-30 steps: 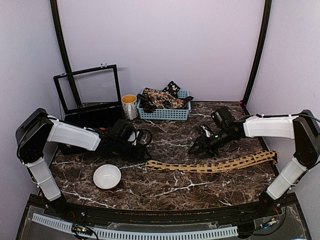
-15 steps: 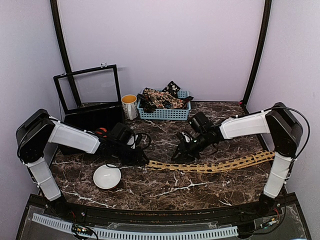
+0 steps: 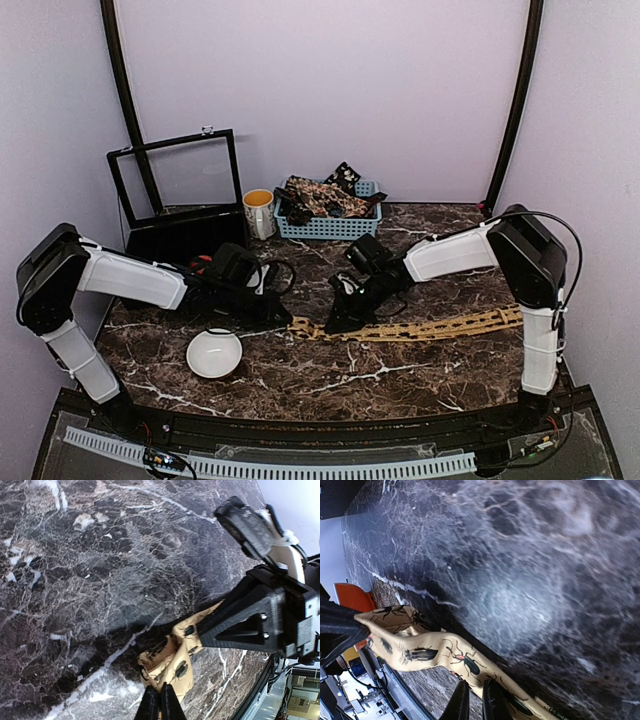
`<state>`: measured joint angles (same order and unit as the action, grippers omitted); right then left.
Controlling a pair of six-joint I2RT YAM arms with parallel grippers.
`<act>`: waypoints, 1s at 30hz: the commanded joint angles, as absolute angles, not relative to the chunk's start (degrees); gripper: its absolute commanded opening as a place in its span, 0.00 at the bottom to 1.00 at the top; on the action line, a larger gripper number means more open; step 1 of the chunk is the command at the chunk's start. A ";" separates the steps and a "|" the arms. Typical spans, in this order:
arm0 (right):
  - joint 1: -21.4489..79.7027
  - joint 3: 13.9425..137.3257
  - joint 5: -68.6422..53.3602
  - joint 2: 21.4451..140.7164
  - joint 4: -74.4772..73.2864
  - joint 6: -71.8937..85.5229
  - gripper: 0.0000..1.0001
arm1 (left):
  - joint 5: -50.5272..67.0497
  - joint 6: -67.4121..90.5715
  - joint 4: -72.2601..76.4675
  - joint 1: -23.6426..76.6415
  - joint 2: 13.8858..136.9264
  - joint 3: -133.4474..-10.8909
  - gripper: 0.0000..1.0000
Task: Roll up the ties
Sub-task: Roll the tie at the center of the board.
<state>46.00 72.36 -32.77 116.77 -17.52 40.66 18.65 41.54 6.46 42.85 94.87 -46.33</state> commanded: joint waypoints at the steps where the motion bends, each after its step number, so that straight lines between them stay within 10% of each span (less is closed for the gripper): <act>1: 47.74 74.51 -30.10 118.90 -20.36 39.21 0.12 | 20.88 39.65 8.59 42.45 90.70 -44.89 0.00; 19: 42.45 64.66 -35.04 105.98 -12.46 40.85 0.26 | 28.67 39.82 13.05 42.71 95.42 -49.63 0.00; 30: 39.95 56.35 -39.95 101.32 -4.50 45.67 0.52 | 30.82 44.57 20.36 44.03 101.22 -52.33 0.00</act>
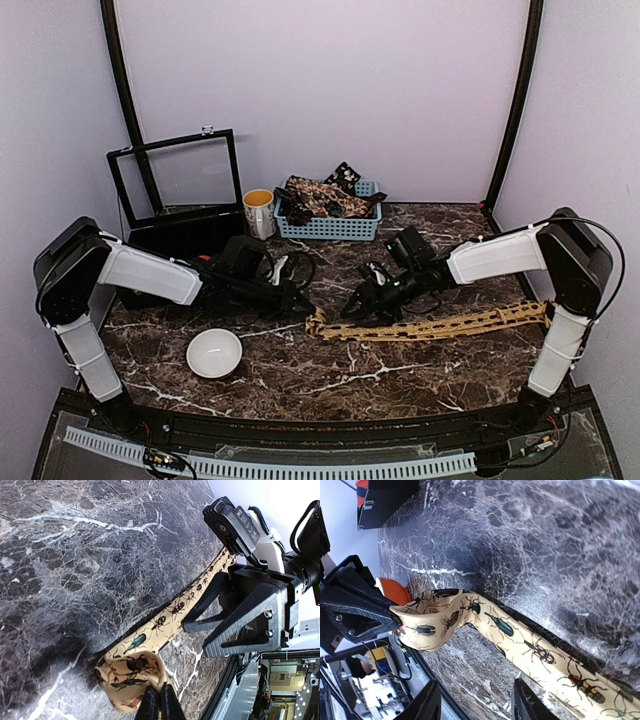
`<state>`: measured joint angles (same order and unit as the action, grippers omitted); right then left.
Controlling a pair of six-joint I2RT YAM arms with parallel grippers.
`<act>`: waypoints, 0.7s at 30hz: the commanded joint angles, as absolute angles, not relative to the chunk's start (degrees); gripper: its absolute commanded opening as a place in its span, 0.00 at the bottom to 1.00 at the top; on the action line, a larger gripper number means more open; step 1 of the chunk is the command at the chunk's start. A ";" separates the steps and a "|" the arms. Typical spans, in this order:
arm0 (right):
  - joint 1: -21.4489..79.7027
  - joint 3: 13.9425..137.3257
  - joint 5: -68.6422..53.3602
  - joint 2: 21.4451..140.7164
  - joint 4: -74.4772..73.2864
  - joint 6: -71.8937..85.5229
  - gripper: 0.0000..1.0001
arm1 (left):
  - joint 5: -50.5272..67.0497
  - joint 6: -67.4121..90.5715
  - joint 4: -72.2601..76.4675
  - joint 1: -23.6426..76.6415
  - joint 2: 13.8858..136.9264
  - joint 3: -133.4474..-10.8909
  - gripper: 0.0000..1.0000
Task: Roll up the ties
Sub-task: Roll the tie at the center of the board.
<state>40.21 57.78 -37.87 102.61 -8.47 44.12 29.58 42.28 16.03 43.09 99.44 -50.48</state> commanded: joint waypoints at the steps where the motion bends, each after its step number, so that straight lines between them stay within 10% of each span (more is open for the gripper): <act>1: 39.91 56.05 -39.96 101.07 -4.21 45.84 0.53 | 30.78 44.77 20.57 44.30 101.91 -52.91 0.00; 11: 39.64 54.90 -40.75 101.81 -2.56 47.10 0.52 | 32.21 47.03 23.29 45.61 109.11 -57.44 0.00; 21: 39.64 56.64 -41.48 103.92 -3.02 46.73 0.47 | 32.88 50.45 25.99 45.61 112.63 -56.95 0.26</act>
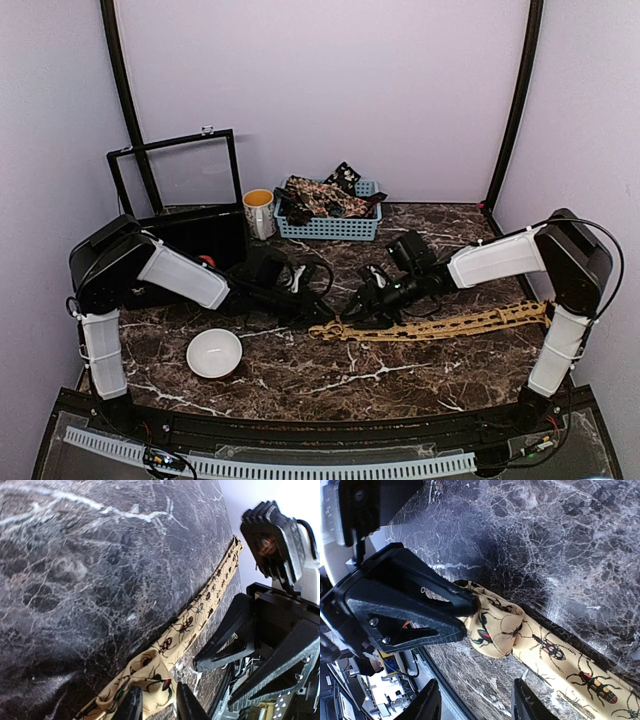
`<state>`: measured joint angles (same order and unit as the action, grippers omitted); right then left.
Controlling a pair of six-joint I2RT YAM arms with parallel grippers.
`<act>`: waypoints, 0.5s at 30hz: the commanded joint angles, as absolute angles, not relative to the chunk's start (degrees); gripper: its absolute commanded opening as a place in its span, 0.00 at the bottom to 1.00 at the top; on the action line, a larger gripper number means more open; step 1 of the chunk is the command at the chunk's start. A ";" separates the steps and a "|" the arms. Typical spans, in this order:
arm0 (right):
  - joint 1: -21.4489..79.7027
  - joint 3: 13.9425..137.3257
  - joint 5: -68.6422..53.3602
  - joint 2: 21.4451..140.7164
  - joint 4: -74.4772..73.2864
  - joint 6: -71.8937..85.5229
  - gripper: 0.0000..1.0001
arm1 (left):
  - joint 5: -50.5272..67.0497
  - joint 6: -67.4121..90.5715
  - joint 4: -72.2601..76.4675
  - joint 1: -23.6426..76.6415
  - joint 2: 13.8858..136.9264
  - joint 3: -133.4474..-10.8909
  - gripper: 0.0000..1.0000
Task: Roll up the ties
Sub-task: Roll the tie at the center of the board.
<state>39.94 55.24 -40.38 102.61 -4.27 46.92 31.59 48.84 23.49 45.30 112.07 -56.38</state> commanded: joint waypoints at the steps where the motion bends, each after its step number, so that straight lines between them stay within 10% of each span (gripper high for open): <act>1: 39.64 56.75 -41.41 104.11 -3.23 46.63 0.47 | 32.95 50.71 26.59 45.59 112.75 -56.77 0.27; 15: 39.97 61.77 -39.27 109.24 -7.23 45.86 0.38 | 33.27 51.62 27.02 45.61 113.99 -56.68 0.04</act>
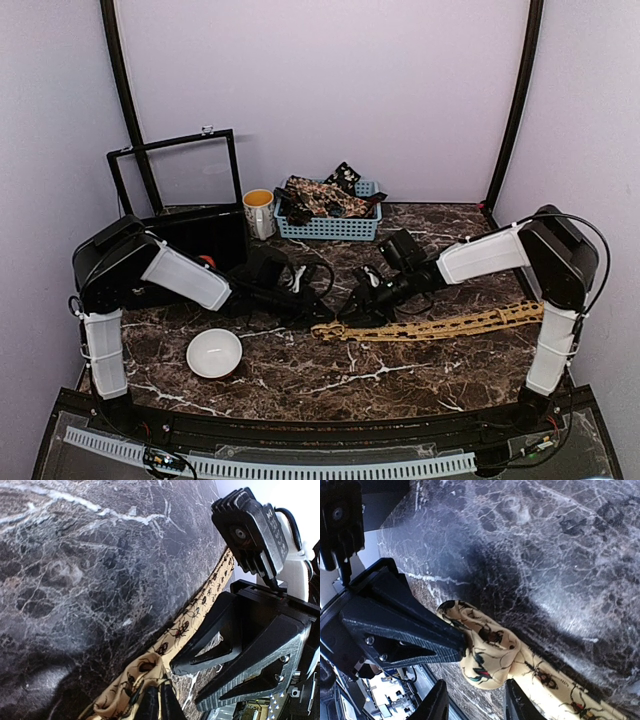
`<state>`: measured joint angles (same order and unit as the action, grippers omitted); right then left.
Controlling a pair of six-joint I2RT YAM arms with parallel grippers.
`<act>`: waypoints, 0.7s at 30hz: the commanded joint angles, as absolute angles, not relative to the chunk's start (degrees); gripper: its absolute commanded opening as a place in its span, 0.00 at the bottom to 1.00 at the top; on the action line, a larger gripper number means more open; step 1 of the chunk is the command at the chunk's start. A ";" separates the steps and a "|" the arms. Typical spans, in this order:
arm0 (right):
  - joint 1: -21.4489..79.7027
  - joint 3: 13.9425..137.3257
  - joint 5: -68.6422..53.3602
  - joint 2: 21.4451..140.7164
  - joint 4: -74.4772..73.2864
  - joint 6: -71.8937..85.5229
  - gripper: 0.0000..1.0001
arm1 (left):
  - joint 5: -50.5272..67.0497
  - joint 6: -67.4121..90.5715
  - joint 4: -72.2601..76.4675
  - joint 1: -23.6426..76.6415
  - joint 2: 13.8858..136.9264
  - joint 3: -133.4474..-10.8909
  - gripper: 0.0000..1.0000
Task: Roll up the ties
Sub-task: Roll the tie at the center of the board.
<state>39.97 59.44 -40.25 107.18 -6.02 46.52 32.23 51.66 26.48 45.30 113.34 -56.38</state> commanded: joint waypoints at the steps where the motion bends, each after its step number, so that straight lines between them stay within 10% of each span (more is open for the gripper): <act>1: 40.03 62.11 -39.10 109.72 -7.56 45.88 0.38 | 33.31 51.45 26.80 45.61 113.99 -56.90 0.04; 13: 41.02 63.80 -36.09 111.89 -13.35 42.68 0.06 | 30.62 45.75 21.10 45.46 110.66 -58.34 0.07; 18: 40.96 62.82 -36.15 111.00 -12.26 42.14 0.00 | 25.57 33.31 10.78 45.35 104.38 -60.71 0.31; 21: 40.87 62.79 -36.32 110.54 -11.54 41.97 0.00 | 23.03 24.15 6.61 45.35 100.36 -60.53 0.65</act>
